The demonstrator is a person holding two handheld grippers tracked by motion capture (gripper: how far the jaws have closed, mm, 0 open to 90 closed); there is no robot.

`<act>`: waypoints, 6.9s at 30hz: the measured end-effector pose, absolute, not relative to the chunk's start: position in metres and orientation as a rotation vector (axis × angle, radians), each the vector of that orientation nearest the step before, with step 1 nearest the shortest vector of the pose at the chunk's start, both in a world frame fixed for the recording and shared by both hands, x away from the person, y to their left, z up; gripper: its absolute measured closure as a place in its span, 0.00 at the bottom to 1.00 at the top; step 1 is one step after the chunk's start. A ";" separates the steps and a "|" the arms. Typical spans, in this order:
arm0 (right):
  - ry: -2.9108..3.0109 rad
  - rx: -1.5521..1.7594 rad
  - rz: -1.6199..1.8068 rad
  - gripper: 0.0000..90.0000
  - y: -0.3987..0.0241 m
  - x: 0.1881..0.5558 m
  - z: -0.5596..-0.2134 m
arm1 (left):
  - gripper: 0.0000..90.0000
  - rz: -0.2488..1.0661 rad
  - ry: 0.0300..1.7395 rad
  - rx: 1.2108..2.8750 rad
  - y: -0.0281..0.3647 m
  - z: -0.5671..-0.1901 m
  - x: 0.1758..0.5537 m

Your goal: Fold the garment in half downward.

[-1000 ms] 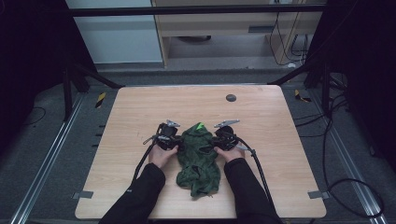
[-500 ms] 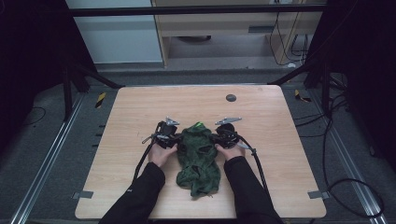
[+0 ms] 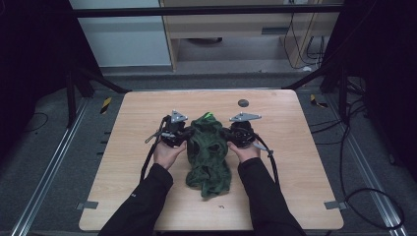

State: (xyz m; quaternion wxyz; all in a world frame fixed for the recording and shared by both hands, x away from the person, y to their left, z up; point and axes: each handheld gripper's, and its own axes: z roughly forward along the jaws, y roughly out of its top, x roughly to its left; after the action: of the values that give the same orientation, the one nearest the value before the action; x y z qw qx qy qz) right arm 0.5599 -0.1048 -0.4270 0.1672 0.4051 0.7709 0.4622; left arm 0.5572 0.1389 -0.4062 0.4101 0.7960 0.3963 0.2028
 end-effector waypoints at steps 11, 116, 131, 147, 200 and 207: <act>2.218 1.035 1.336 0.93 -0.112 0.534 -0.415 | 0.93 0.533 0.896 2.020 0.139 -0.394 0.526; 2.443 1.114 1.356 0.94 -0.104 0.486 -0.462 | 0.94 0.251 0.967 2.167 0.138 -0.453 0.490; 2.446 1.022 1.427 0.97 -0.109 0.465 -0.447 | 0.98 0.255 0.849 2.156 0.148 -0.432 0.447; 2.548 0.992 1.395 0.88 -0.115 0.423 -0.466 | 0.96 0.200 0.788 2.229 0.148 -0.457 0.404; 2.330 1.118 1.410 0.90 -0.144 0.438 -0.452 | 0.83 0.377 0.993 2.110 0.186 -0.443 0.435; 2.187 1.246 1.297 0.75 -0.183 0.452 -0.457 | 0.61 0.465 1.096 2.046 0.221 -0.447 0.450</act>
State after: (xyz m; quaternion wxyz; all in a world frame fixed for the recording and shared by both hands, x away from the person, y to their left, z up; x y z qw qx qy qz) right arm 0.4519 -0.1833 -0.4569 0.1542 0.4348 0.7631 0.4526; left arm 0.4499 0.2213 -0.4466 0.3776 0.8003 0.4288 0.1820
